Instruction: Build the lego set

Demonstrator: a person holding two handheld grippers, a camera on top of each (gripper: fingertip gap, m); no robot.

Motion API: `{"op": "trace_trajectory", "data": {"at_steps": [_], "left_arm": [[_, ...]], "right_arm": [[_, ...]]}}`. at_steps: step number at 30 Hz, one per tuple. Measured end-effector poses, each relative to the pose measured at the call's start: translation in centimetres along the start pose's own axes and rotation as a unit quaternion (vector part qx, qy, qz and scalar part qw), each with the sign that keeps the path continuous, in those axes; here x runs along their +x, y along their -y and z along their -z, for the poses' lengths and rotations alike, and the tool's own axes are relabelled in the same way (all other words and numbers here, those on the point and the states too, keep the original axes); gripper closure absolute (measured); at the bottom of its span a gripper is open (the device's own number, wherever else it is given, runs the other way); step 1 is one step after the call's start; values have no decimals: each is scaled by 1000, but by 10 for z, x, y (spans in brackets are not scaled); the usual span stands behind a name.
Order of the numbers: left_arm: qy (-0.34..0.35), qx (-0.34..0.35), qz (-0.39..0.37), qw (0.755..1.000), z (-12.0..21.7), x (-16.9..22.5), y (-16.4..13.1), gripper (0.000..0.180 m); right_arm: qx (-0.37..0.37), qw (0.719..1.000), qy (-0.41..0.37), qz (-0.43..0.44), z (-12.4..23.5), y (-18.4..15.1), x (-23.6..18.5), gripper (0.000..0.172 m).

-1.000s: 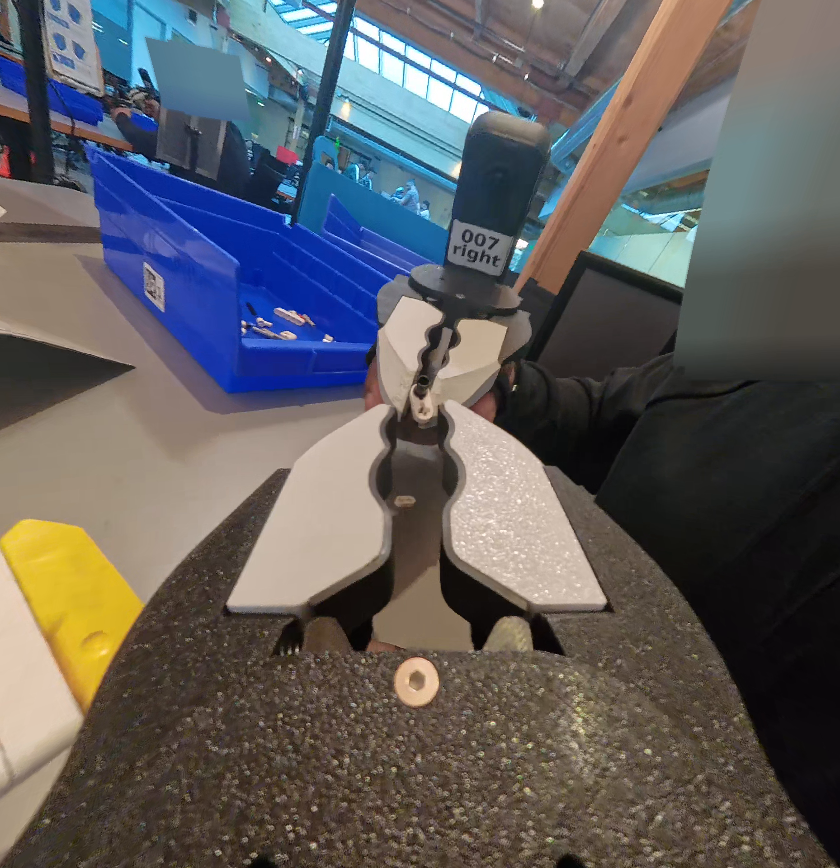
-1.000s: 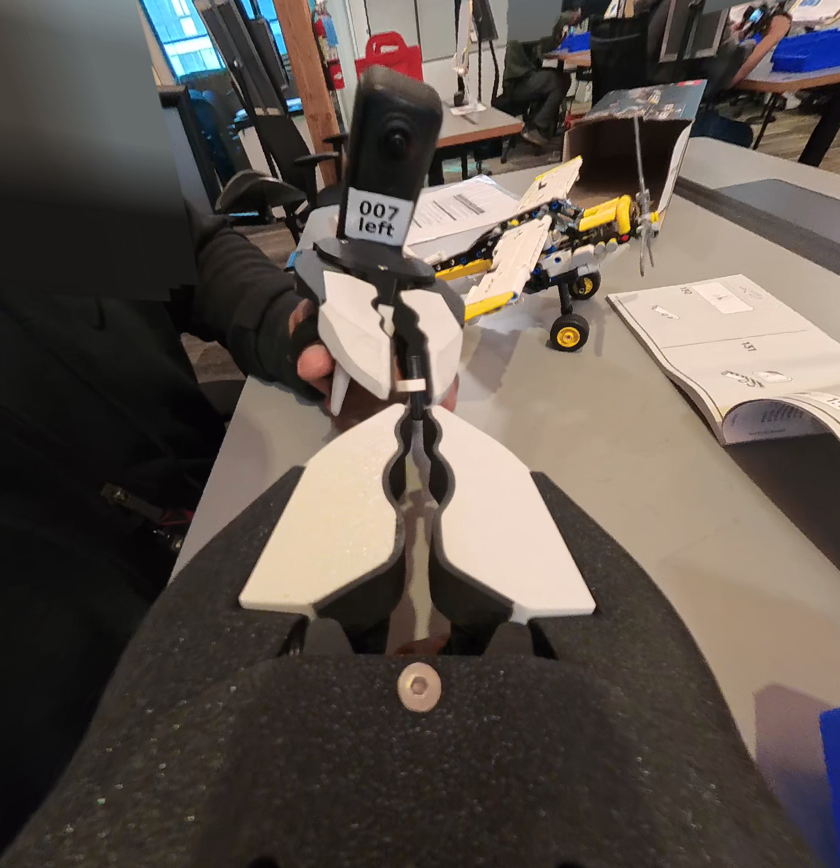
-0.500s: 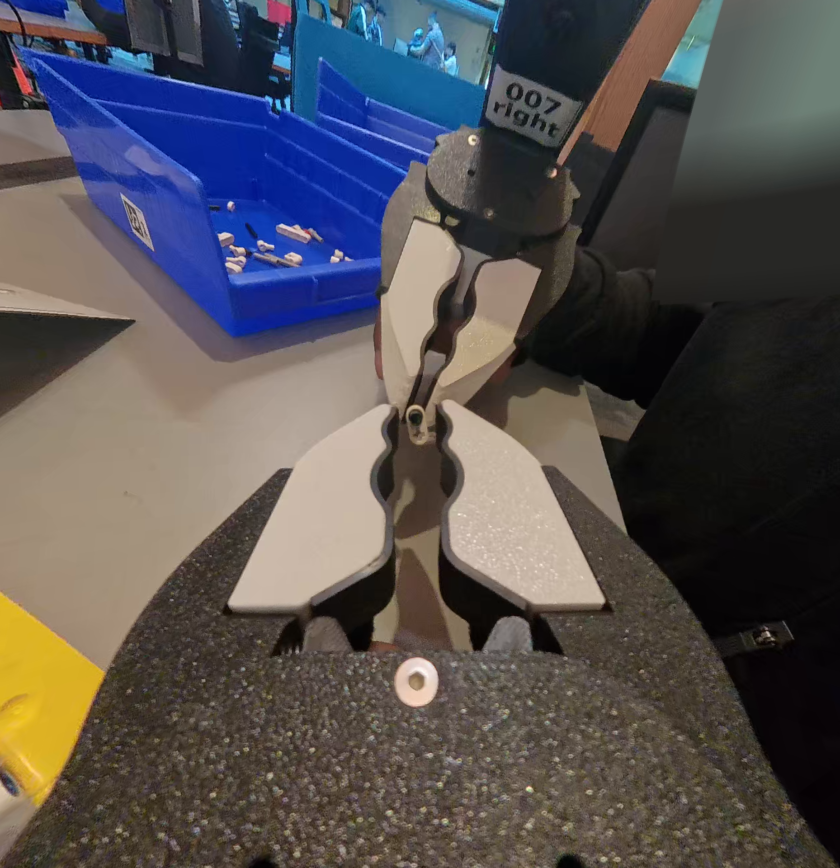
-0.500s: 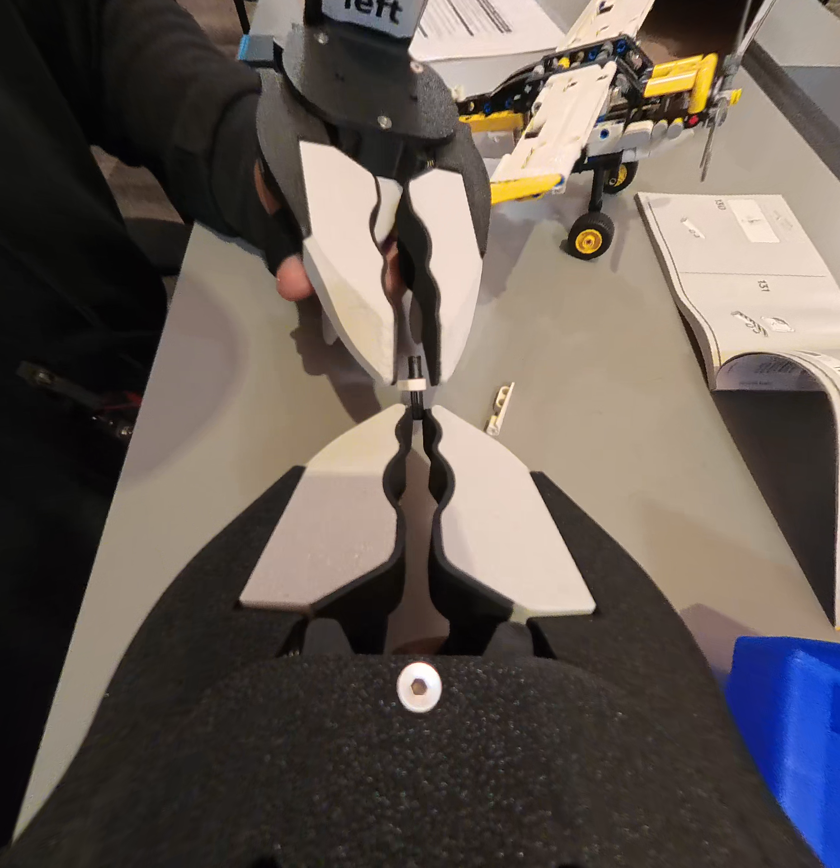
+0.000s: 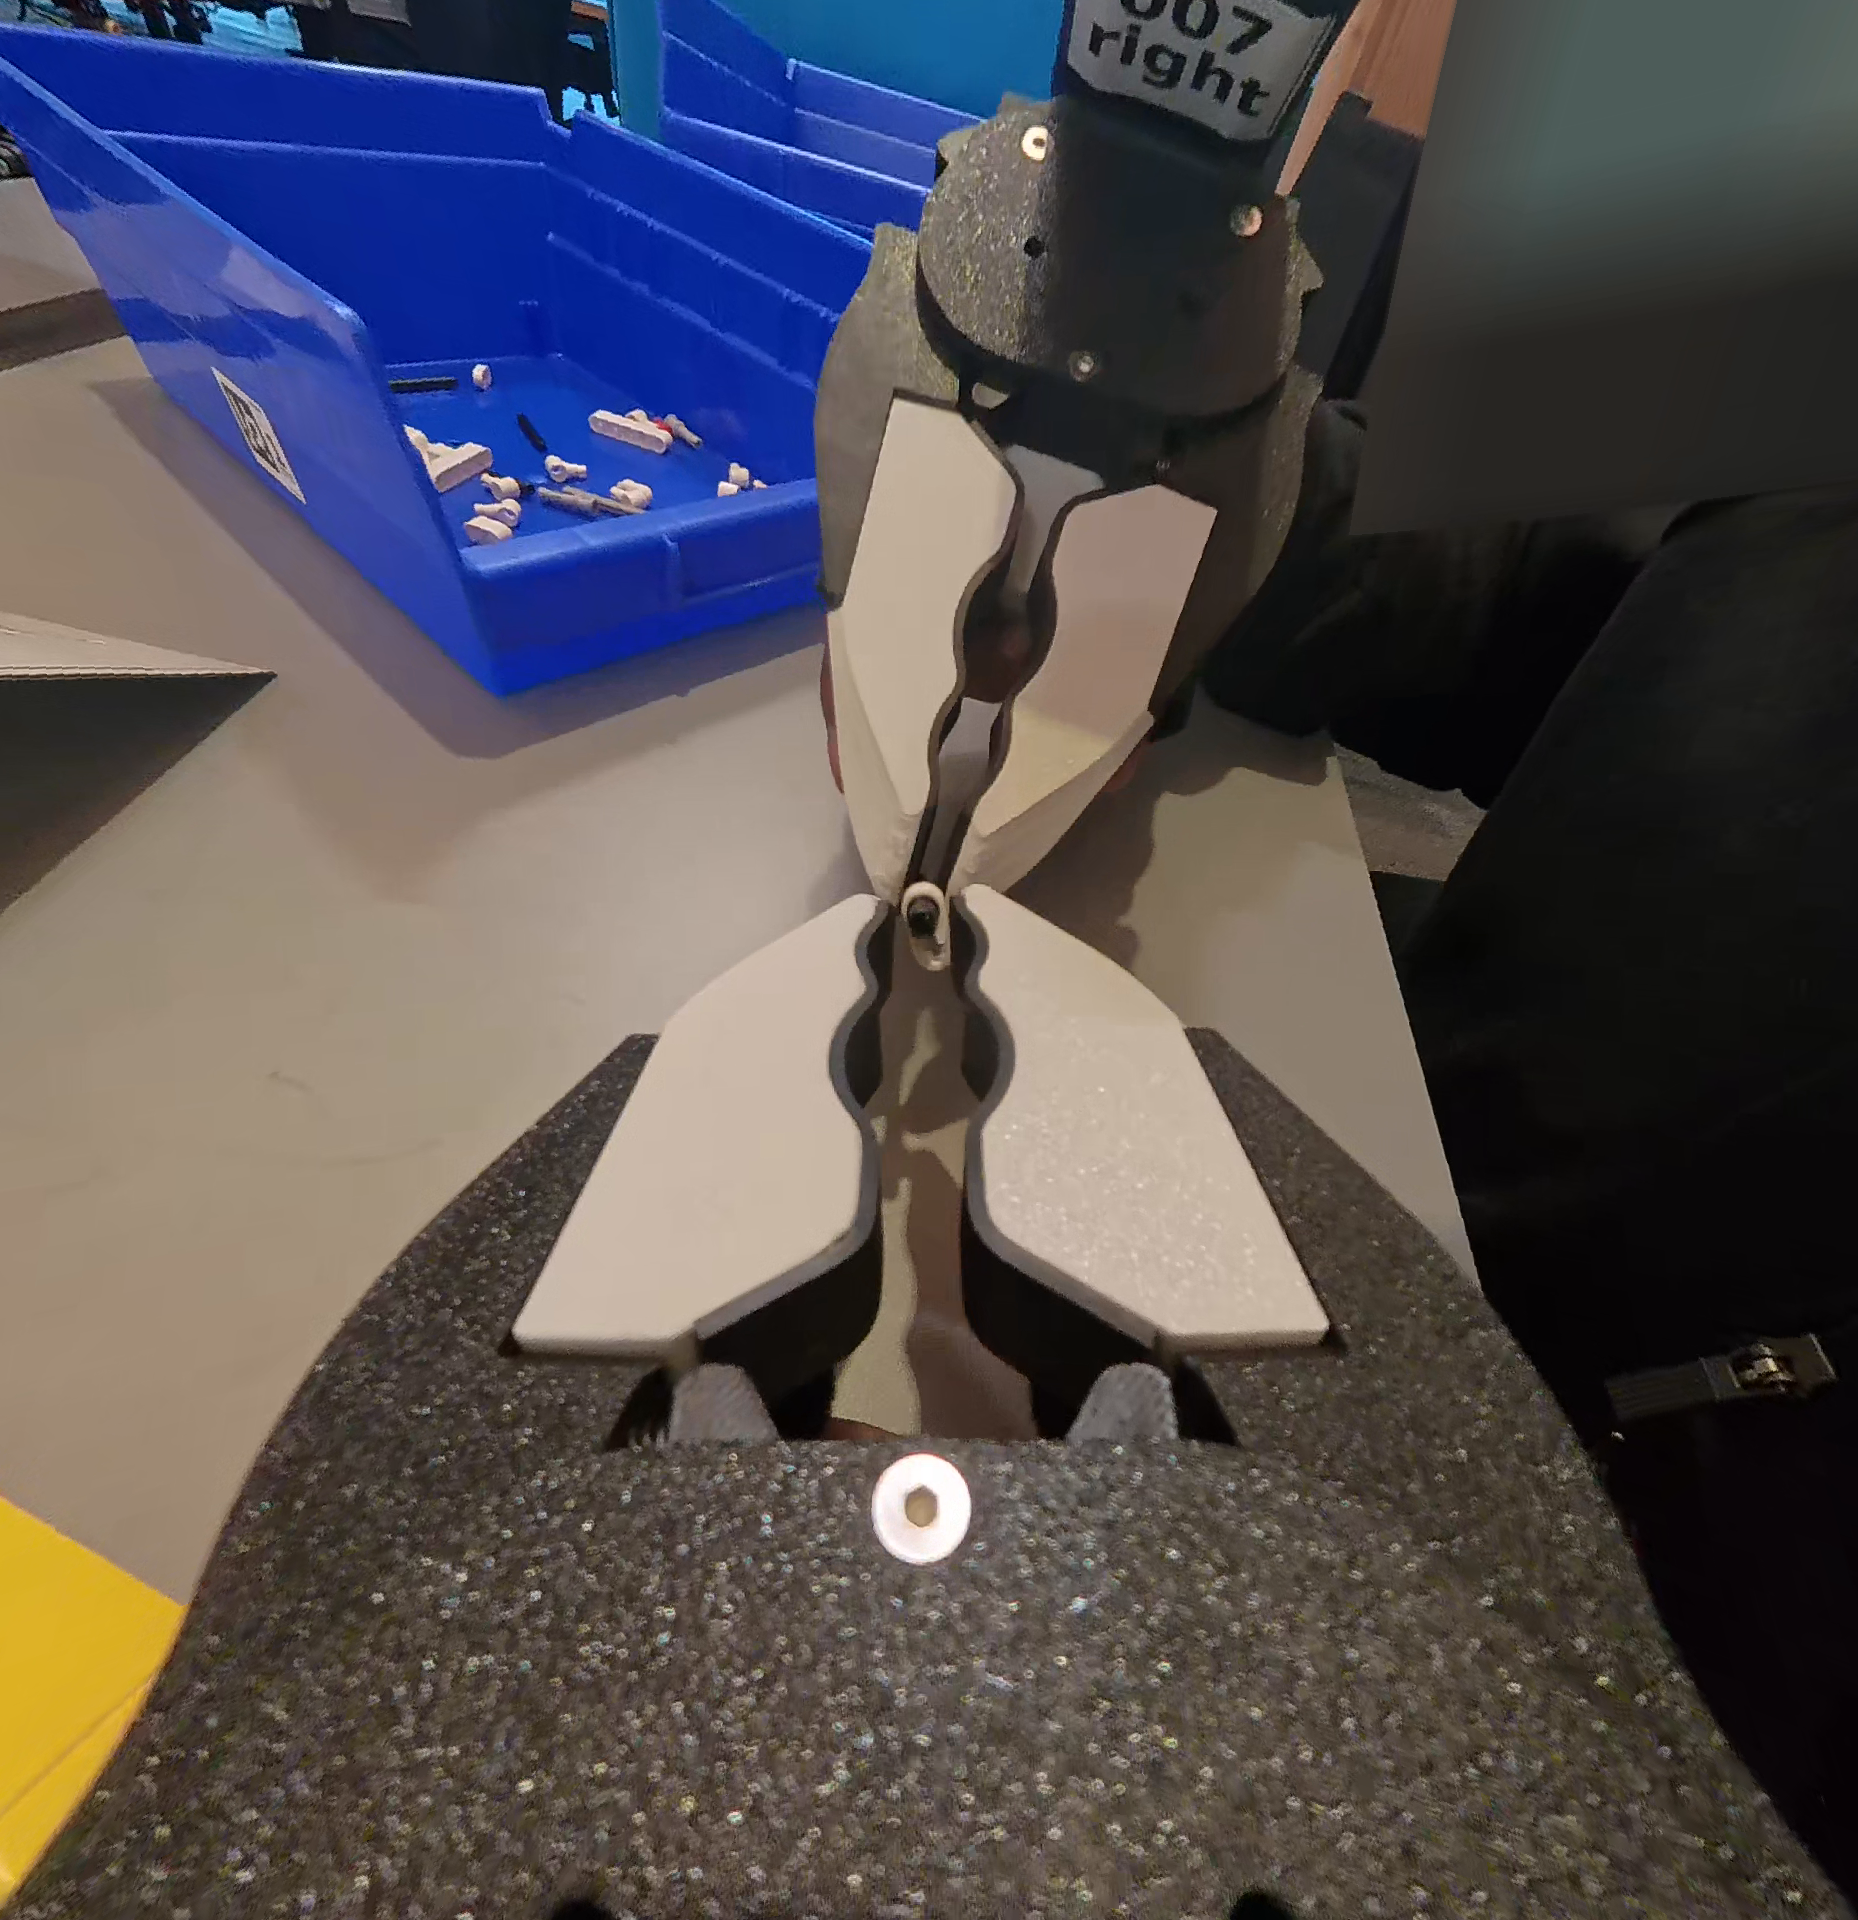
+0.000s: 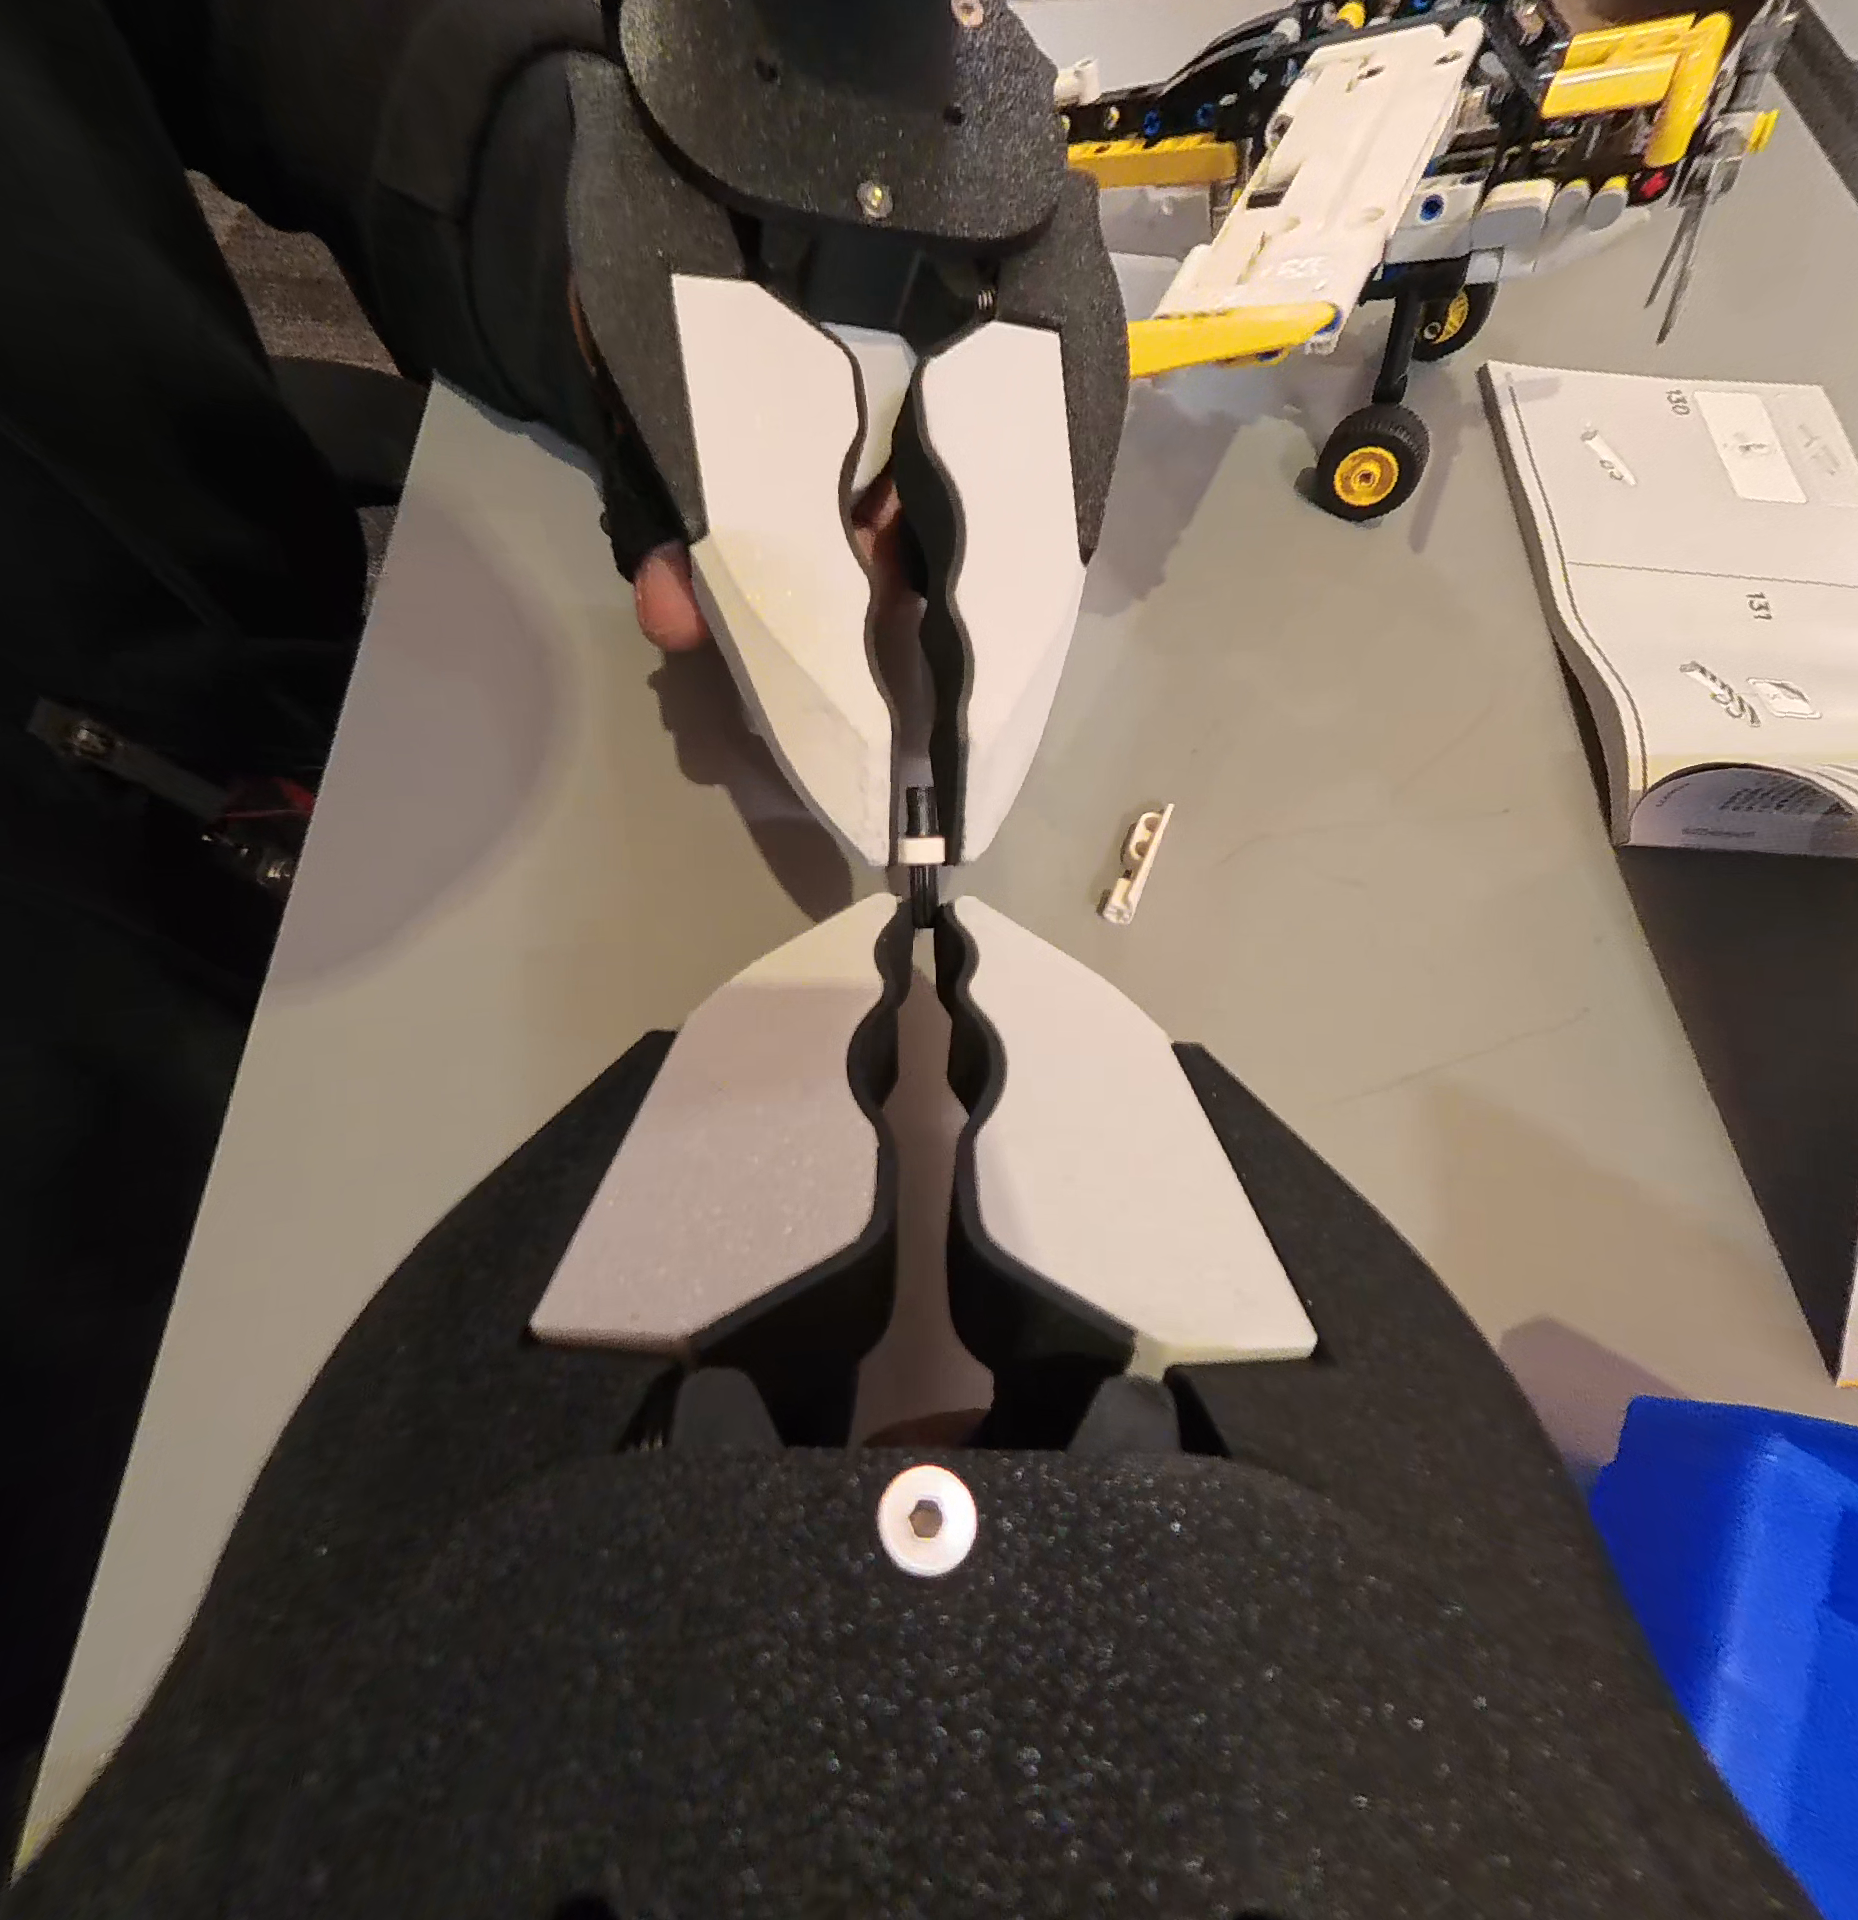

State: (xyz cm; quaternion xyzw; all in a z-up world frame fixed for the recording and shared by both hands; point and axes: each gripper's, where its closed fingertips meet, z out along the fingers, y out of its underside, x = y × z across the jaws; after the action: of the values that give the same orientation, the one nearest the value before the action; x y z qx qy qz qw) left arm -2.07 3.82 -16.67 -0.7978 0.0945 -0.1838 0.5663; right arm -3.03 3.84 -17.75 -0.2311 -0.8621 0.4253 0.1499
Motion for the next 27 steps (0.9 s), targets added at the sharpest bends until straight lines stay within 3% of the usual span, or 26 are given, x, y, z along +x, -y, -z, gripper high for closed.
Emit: {"op": "trace_trajectory", "data": {"at_steps": [13,19,24,27], "left_arm": [[-8,-12,-2,1000,0,2,-3,173],[8,18,8,1000,4,-5,5,173],[15,24,13,999,5,-8,6,173],[17,21,14,1000,4,-9,5,173]], "right_arm": [[-10,1000,5,12,-1,-2,-3,168],[-10,1000,-25,-10,7,-6,9,168],[-34,983,-131,-127,38,-40,32,167],[-46,965,-165,-200,48,-61,23,167]]}}
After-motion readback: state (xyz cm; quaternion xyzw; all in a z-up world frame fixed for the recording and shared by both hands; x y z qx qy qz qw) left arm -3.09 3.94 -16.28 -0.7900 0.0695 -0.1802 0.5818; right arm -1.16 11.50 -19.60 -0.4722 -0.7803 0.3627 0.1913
